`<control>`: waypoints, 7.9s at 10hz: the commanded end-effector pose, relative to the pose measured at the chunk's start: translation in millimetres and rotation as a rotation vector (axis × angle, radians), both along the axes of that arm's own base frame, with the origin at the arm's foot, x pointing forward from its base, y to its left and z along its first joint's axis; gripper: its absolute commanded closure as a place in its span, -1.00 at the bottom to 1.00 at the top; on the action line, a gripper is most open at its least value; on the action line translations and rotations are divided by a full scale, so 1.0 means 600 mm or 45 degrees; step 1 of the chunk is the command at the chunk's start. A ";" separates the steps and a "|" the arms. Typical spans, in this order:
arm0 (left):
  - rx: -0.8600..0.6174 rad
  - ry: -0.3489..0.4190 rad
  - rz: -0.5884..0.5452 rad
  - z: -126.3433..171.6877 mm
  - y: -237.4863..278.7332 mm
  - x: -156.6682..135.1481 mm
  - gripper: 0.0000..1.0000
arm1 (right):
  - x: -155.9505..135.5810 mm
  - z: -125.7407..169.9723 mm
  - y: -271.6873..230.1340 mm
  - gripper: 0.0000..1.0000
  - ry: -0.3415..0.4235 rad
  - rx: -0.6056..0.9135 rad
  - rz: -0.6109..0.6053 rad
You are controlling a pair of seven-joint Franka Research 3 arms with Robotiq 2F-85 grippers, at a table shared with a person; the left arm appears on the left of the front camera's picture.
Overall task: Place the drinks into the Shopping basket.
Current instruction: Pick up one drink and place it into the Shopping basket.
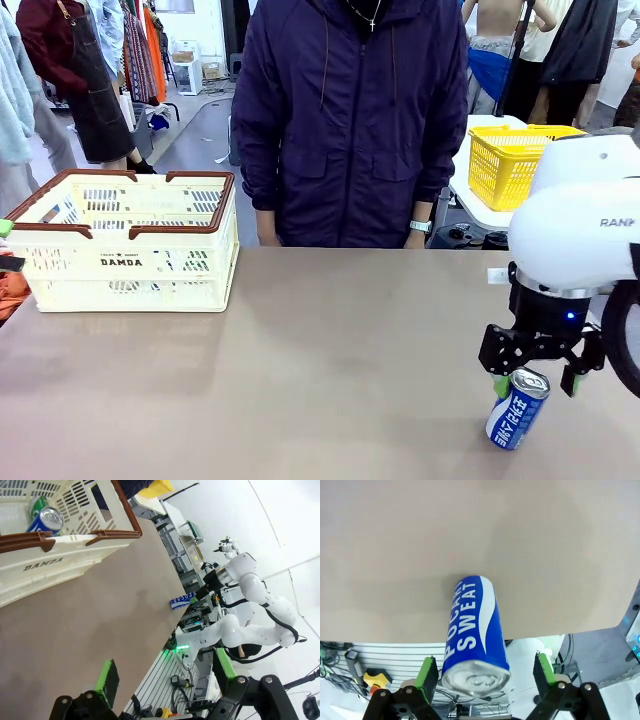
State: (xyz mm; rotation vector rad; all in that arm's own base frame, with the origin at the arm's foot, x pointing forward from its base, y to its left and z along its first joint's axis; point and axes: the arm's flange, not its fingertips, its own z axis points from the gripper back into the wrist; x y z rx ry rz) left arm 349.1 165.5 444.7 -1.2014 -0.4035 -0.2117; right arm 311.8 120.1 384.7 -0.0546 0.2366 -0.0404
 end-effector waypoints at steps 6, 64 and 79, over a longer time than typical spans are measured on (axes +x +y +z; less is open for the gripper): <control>-0.007 -0.009 -0.009 0.003 0.000 -0.006 -1.00 | -0.058 -0.088 -0.016 -1.00 0.000 -0.033 -0.052; 0.001 0.001 0.002 0.000 0.001 -0.001 -1.00 | -0.165 0.114 -0.556 -1.00 -0.412 1.833 -0.340; 1.365 0.100 -0.117 0.141 -0.709 -0.103 -1.00 | -0.165 0.114 -0.556 -1.00 -0.412 1.833 -0.340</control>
